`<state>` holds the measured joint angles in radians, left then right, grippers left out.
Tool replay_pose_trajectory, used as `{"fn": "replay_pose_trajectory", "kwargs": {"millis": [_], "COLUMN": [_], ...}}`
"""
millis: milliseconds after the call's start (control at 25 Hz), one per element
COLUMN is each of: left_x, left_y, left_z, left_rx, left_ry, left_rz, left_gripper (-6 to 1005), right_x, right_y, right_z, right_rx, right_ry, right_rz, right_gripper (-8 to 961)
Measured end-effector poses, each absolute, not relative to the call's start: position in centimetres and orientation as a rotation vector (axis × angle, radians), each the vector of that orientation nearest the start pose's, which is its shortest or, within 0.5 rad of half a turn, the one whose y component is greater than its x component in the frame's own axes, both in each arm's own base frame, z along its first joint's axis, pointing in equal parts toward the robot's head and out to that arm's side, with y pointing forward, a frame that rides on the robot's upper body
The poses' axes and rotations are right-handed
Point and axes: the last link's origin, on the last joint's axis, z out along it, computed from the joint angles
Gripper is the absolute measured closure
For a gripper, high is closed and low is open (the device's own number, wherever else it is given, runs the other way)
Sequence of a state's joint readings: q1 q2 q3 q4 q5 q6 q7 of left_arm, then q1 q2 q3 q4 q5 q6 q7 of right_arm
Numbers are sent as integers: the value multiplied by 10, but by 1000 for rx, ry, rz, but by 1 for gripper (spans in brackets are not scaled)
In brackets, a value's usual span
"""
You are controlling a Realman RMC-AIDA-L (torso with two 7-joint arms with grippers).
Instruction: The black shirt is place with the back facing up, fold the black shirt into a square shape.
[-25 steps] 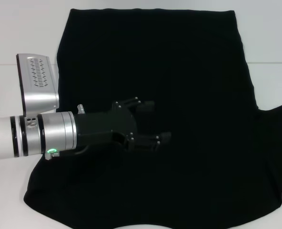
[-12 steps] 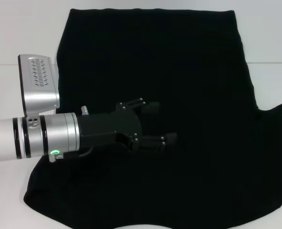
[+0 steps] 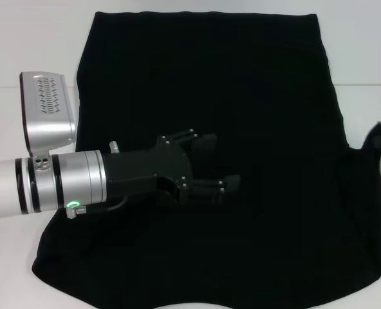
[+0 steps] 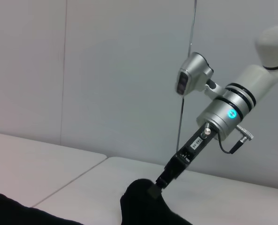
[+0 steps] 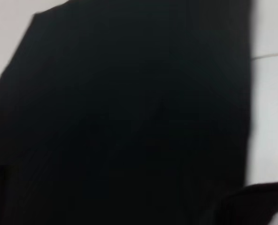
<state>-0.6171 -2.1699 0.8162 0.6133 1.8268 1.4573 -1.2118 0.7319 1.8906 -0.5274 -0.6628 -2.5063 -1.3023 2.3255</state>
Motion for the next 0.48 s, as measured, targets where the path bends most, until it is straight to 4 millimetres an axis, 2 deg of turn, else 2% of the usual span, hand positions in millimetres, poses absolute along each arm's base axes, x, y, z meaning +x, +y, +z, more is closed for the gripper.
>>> {"fn": "replay_pose_trajectory", "kwargs": {"millis": [480], "left_x": [-200], "left_y": [349], "left_z": [-45], "left_rx": [-2721], "left_ry": [-340], "left_rz": [-856], "left_gripper": [50], "right_x": [235], "right_y": [428], "right_z": [45], "right_rx": [-2380], "right_ry": [1423], "right_rz": [163], "right_gripper": [892]}}
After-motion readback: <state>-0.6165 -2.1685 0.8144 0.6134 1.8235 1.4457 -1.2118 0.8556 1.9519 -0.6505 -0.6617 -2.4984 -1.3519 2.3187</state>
